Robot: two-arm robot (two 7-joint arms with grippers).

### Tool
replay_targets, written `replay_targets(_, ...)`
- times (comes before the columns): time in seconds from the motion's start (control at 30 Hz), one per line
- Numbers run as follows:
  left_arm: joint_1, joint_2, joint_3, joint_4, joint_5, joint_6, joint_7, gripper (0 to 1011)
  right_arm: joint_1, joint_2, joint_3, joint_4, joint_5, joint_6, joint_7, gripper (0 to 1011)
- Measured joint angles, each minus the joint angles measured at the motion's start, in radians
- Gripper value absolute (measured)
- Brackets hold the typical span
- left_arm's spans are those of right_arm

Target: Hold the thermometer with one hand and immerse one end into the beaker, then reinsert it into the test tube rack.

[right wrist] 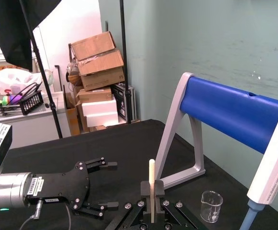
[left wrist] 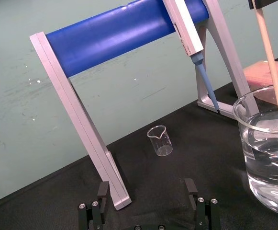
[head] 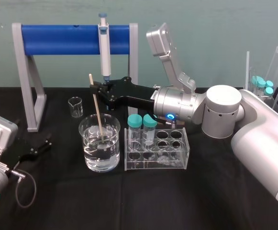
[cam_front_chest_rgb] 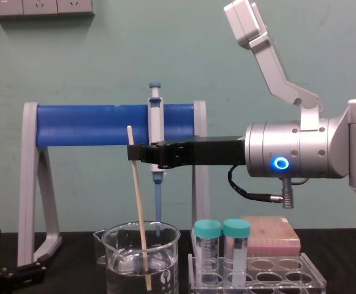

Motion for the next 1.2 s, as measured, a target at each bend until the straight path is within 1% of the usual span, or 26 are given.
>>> replay_targets(1.2,0.0,0.0,0.0,0.0,0.0,0.0,0.0,1004,0.0,0.0,0.0,0.0,0.0,0.0,0.0,55)
